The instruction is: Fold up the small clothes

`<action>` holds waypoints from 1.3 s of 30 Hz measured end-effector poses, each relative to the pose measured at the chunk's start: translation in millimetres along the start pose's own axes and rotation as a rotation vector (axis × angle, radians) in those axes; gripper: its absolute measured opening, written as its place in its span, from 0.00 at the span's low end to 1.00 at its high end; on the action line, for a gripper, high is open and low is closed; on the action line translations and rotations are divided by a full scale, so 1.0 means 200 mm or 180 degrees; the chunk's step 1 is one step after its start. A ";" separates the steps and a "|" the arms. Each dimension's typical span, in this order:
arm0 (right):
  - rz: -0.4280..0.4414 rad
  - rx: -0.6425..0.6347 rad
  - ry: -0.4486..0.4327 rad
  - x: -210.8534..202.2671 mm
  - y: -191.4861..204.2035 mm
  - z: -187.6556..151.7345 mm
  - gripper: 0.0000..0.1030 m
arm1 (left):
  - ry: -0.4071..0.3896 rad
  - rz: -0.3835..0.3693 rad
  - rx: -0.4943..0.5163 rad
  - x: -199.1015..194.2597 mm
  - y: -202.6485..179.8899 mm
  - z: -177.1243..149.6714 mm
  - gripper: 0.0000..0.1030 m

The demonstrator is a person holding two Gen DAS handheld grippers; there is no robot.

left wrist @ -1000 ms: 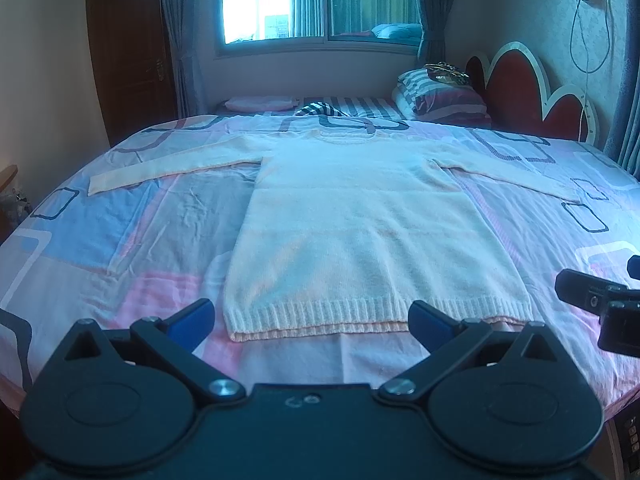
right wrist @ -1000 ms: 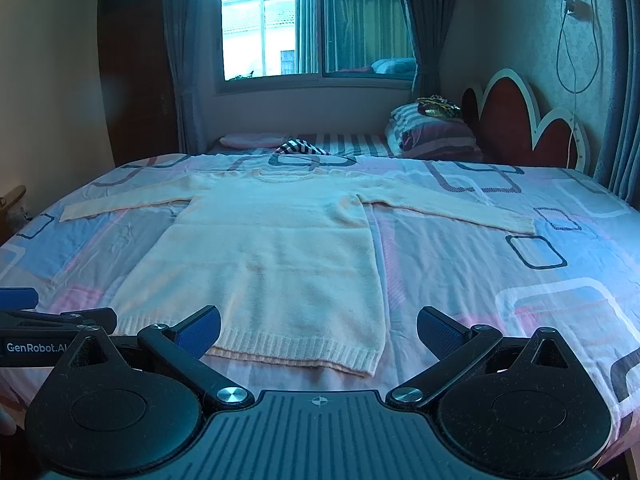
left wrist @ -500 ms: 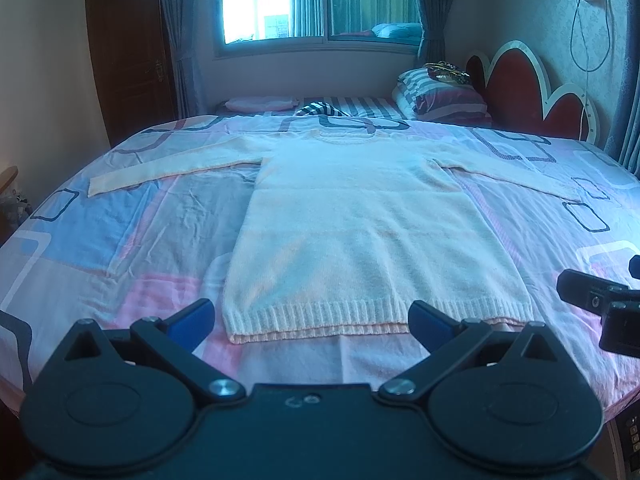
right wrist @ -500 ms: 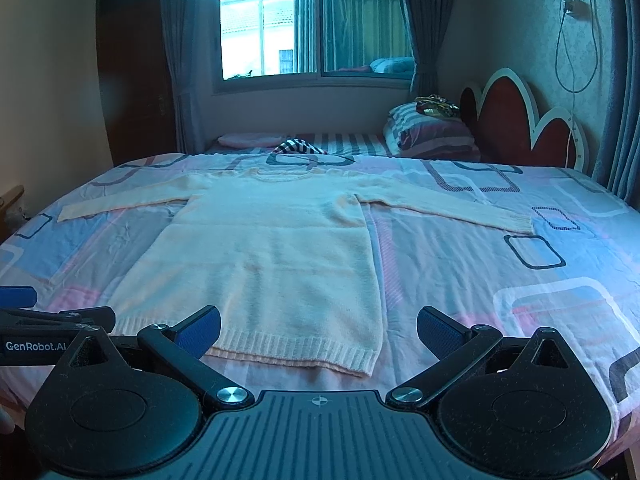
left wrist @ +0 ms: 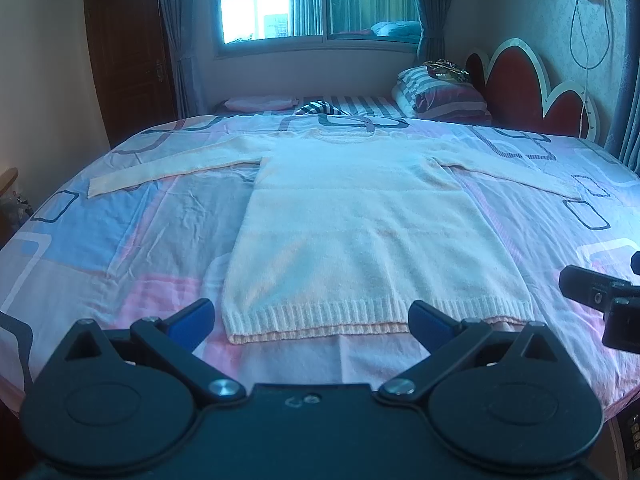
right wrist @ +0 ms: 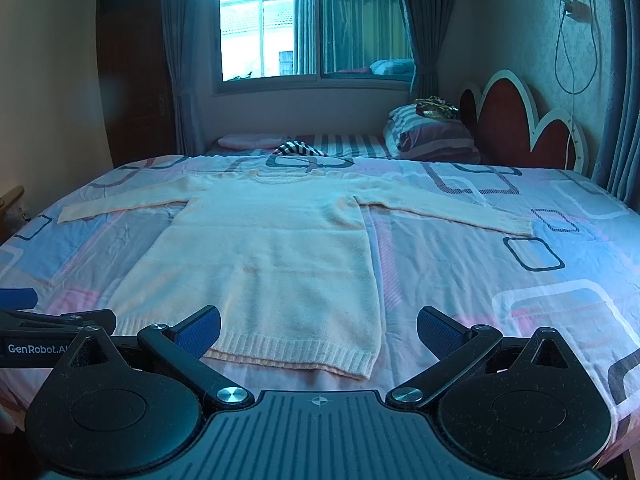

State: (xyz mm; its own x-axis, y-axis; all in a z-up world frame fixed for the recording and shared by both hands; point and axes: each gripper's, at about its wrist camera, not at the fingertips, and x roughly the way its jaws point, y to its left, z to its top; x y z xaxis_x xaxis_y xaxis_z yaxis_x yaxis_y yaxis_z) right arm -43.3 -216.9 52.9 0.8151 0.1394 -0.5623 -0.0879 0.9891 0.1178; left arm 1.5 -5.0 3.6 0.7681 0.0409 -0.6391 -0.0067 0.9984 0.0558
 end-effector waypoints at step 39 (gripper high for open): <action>0.0014 0.0004 -0.0013 0.00 0.01 0.00 1.00 | -0.0011 0.0055 -0.0010 -0.01 0.01 -0.01 0.99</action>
State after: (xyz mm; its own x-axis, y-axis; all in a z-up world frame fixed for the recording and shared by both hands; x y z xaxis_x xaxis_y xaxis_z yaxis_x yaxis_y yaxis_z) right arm -43.5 -215.0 52.6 0.8170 0.1435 -0.5586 -0.0906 0.9885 0.1213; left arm -0.3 -2.7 3.9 0.7700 0.0580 -0.6354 -0.0220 0.9977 0.0644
